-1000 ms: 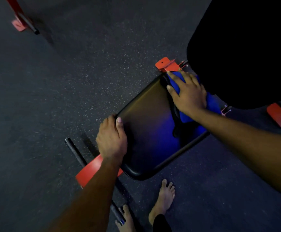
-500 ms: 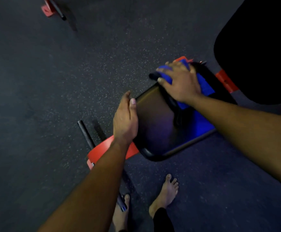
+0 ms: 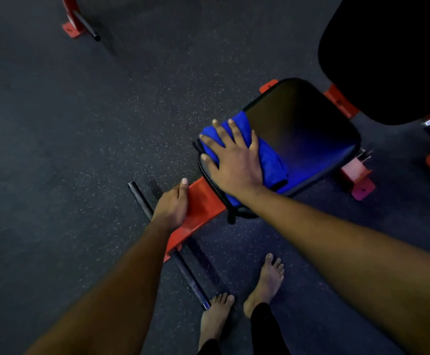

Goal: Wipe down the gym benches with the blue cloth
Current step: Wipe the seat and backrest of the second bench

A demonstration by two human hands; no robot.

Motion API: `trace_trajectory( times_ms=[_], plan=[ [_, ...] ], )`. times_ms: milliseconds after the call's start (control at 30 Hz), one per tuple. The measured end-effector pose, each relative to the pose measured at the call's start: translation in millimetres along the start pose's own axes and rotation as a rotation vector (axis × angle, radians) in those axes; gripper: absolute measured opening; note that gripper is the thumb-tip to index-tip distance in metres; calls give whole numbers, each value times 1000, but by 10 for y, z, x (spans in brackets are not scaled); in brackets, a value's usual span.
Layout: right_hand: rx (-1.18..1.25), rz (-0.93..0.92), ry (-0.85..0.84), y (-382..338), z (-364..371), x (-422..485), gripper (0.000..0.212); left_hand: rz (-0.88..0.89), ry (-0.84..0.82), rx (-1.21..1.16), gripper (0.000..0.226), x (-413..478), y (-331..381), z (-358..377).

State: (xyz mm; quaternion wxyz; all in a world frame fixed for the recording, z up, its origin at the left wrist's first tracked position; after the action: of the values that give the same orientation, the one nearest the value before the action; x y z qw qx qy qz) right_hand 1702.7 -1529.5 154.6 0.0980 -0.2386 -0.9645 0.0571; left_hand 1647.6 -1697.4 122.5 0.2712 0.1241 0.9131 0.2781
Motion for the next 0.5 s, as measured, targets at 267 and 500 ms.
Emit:
trace_trajectory(
  times_ms=[267,500],
  plan=[
    [-33,-45,-8,-101,0,-197,53,41,224,236,62,76,-18,116],
    [-34,-80,10,-156,73,55,46,56,409,320,62,1,18,242]
  ],
)
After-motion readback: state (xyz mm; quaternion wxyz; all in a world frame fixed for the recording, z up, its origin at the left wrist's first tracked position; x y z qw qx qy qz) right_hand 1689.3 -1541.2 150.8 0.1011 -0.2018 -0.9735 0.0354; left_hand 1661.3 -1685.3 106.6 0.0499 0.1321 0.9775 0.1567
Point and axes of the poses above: each hand's wrist, its own x-axis towards the middle knuckle, its own z-axis out of the palm, y = z × x, the point moved 1 cm from there along x, towards the middle knuckle, and after that the axes turned 11 degrees about y, right-handed, at the moved point
